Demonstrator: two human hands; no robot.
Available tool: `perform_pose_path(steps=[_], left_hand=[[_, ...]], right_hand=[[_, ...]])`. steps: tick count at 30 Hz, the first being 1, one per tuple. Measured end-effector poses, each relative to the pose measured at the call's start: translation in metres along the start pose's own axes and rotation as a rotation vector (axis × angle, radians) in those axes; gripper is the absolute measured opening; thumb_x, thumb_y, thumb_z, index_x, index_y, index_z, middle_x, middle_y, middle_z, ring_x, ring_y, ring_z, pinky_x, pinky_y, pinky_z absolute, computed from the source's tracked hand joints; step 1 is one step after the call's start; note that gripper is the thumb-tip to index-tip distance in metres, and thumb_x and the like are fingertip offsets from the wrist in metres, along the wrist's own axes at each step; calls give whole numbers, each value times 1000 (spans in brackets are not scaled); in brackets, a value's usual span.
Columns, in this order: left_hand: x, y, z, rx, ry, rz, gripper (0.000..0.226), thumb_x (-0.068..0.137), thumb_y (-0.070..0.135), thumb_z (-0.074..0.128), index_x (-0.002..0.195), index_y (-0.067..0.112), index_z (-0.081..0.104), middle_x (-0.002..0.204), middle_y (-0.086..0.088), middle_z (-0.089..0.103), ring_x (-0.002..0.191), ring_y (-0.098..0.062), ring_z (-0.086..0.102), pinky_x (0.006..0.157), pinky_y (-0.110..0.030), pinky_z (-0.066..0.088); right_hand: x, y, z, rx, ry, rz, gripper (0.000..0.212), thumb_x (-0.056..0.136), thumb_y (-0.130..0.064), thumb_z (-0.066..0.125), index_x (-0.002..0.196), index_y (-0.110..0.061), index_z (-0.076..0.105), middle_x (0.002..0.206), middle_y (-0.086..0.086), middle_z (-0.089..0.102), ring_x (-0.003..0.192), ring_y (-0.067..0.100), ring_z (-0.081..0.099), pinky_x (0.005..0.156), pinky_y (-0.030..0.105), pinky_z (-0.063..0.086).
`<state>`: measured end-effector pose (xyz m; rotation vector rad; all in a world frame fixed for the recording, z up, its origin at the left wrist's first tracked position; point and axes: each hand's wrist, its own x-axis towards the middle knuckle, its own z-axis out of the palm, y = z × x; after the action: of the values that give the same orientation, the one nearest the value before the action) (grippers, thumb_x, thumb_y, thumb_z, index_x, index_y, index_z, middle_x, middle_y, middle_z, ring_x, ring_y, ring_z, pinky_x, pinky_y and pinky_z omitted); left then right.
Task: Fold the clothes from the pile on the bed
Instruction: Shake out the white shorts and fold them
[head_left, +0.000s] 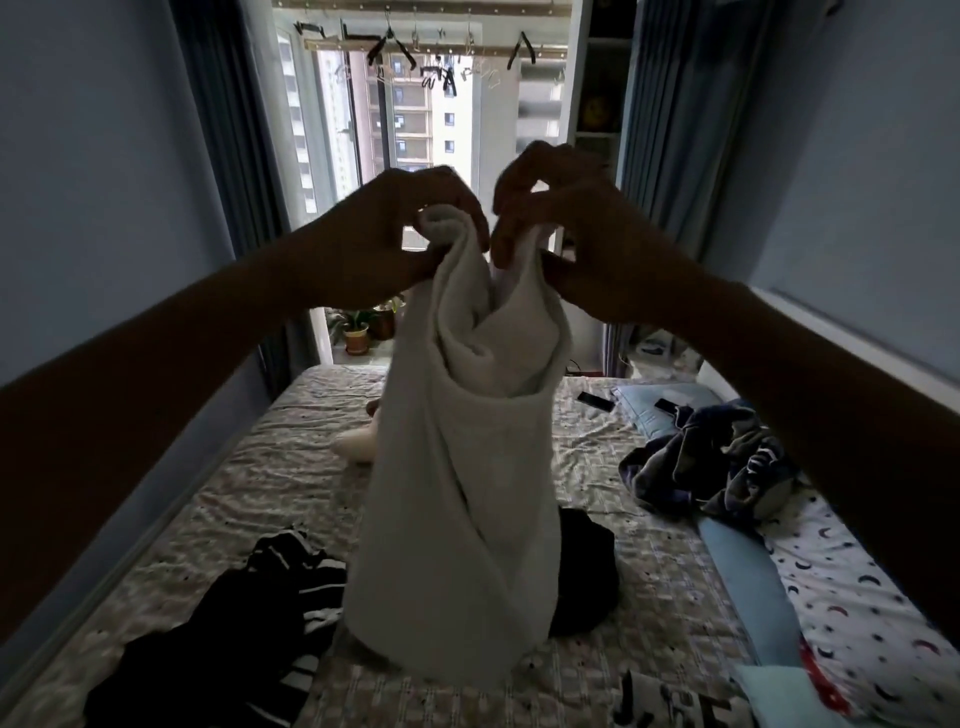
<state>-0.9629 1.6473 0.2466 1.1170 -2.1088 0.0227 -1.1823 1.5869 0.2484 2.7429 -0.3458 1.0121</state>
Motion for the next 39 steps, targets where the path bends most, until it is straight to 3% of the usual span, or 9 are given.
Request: perform_pose_path(steps=[7, 11, 14, 16, 21, 26, 31, 35, 39], left_hand=[[-8, 10, 25, -757, -207, -164, 57, 85, 19, 66, 133, -1, 43, 97, 10, 70, 90, -2, 67, 75, -16, 53], [-8, 10, 45, -688, -303, -138, 22, 80, 31, 62, 93, 44, 73, 93, 20, 72, 93, 4, 66, 80, -14, 51], [-12, 0, 57, -690, -224, -199, 17, 81, 31, 62, 94, 35, 72, 94, 20, 72, 96, 3, 65, 82, -15, 51], [-14, -7, 65, -700, -180, -217, 17, 85, 22, 58, 100, 23, 66, 94, 20, 71, 97, 2, 65, 83, -15, 51], [-14, -12, 60, -692, -174, -218, 23, 87, 18, 57, 91, 34, 73, 95, 19, 70, 98, 1, 64, 85, -17, 50], [-18, -16, 55, -538, -239, -178, 23, 92, 15, 62, 111, 3, 60, 108, -4, 66, 103, -12, 63, 88, -24, 51], [-27, -20, 45, -489, -269, -169, 20, 89, 18, 60, 106, 7, 60, 102, -4, 62, 100, -12, 61, 89, -26, 52], [-34, -25, 39, -368, -294, -149, 32, 92, 19, 62, 115, -2, 57, 110, -10, 63, 102, -11, 62, 89, -23, 52], [-52, -43, 29, -364, -266, -234, 50, 87, 40, 61, 125, 6, 56, 120, -7, 62, 111, -14, 61, 92, -22, 51]], right_hand=[[-10, 5, 7, 397, 144, 193, 30, 81, -9, 71, 106, -14, 55, 107, 1, 56, 100, 15, 56, 88, 44, 50], [-38, 13, 20, 532, 148, 536, 33, 83, -8, 69, 110, -15, 50, 101, -10, 58, 88, -4, 59, 81, 26, 54], [-59, 10, 11, 997, 189, 787, 32, 91, -22, 63, 119, -19, 49, 111, 4, 63, 92, 10, 68, 77, 32, 56], [-71, 6, 0, 1071, 152, 700, 29, 90, -28, 61, 117, -24, 51, 123, 5, 59, 108, 19, 65, 82, 40, 56], [-84, -13, -10, 474, -325, 360, 58, 74, -56, 68, 127, -35, 57, 145, -14, 32, 133, 2, 36, 96, 25, 50], [-74, -17, 0, 105, -612, 358, 85, 61, -79, 62, 130, -30, 56, 139, -13, 32, 123, 7, 38, 104, 36, 44], [-66, -24, 8, 207, -647, 271, 78, 62, -66, 75, 132, -42, 51, 140, -12, 31, 126, 4, 32, 101, 12, 33], [-58, -29, 19, -103, -809, 279, 85, 66, -70, 69, 139, -38, 41, 143, -6, 33, 127, 14, 32, 109, 36, 36], [-56, -13, 0, 92, -691, 396, 67, 58, -74, 63, 109, -31, 68, 115, -8, 55, 97, 3, 53, 86, 32, 52]])
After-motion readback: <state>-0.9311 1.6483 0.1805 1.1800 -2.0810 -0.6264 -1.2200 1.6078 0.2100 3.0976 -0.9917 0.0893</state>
